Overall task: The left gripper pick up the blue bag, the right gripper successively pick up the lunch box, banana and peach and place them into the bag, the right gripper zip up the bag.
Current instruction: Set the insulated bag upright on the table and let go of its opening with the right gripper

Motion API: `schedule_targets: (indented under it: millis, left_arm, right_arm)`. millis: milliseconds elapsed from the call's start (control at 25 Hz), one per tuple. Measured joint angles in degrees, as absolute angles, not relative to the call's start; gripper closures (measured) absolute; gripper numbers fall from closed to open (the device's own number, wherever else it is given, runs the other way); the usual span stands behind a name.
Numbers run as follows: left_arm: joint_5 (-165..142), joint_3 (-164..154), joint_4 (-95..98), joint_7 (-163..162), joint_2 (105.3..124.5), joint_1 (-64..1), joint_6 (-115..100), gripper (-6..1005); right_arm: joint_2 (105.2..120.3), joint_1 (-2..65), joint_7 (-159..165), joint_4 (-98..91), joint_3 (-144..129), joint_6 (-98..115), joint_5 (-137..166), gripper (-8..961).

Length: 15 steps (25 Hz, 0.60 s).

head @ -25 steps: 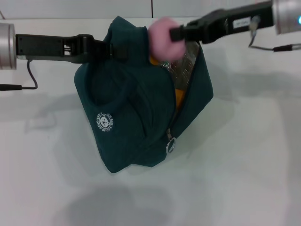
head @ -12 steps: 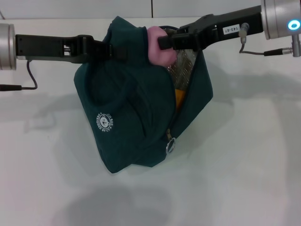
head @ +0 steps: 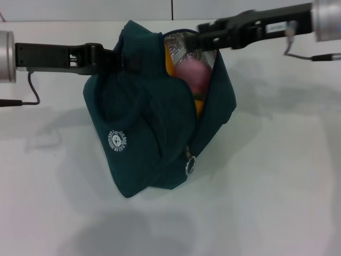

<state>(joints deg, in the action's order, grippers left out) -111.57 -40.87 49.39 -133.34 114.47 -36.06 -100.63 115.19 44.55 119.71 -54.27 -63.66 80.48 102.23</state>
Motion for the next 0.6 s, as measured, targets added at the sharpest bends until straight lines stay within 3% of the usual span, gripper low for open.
schedule_targets:
  millis: [200, 320, 480, 600]
  left_arm:
    - [-111.45, -40.87, 49.39, -133.33, 114.39, -35.55, -100.63, 914]
    - [-111.45, -40.89, 49.39, -133.3, 114.37, -35.46, -100.65, 913]
    - [-111.44, -40.95, 49.39, -133.26, 114.35, -35.46, -100.7, 913]
    - [-111.44, -41.01, 49.39, -133.21, 114.35, -35.54, -100.76, 913]
  right_arm:
    - [114.43, 40.55, 124.48, -57.41, -58.47, 82.84, 102.2, 346]
    - [112.86, 38.2, 129.79, -58.17, -56.51, 83.54, 102.4, 286]
    - [110.43, 36.19, 135.59, -54.99, -54.33, 83.87, 102.05, 288]
    - [109.98, 36.62, 136.1, -48.5, -51.8, 84.46, 101.96, 289]
